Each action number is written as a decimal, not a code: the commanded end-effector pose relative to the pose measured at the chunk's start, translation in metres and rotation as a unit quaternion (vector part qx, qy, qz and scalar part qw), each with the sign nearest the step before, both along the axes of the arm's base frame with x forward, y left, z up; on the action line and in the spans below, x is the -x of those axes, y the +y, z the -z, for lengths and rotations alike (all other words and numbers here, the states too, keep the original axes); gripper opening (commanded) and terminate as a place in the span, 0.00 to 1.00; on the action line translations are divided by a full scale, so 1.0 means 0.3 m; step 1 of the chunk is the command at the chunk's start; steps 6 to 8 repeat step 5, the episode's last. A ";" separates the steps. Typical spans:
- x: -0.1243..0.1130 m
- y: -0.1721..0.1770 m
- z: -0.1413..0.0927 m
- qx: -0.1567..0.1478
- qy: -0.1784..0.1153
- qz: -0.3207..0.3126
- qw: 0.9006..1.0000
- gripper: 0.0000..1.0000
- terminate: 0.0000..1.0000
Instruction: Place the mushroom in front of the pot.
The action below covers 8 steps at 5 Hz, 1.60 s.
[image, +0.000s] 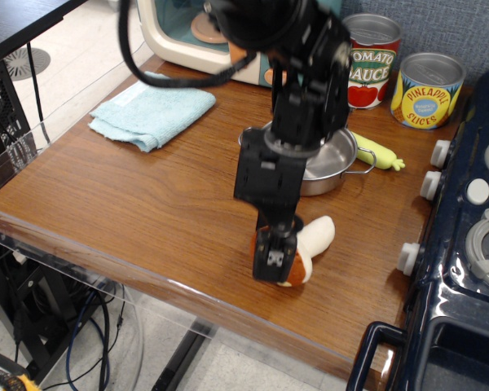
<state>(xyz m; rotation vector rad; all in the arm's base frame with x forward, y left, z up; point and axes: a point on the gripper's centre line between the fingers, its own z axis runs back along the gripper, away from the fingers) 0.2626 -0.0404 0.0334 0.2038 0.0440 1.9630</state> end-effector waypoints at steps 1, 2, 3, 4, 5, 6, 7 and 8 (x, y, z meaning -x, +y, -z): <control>0.005 0.007 -0.191 0.020 -0.062 0.014 0.998 1.00 0.00; 0.030 0.047 -0.229 0.010 -0.070 0.021 0.997 1.00 0.00; 0.030 0.047 -0.229 0.010 -0.070 0.021 0.997 1.00 0.00; 0.030 0.047 -0.229 0.010 -0.070 0.021 0.997 1.00 0.00; 0.030 0.047 -0.229 0.010 -0.070 0.021 0.997 1.00 1.00; 0.030 0.047 -0.229 0.010 -0.070 0.021 0.997 1.00 1.00; 0.030 0.047 -0.229 0.010 -0.070 0.021 0.997 1.00 1.00; 0.030 0.047 -0.229 0.010 -0.070 0.021 0.997 1.00 1.00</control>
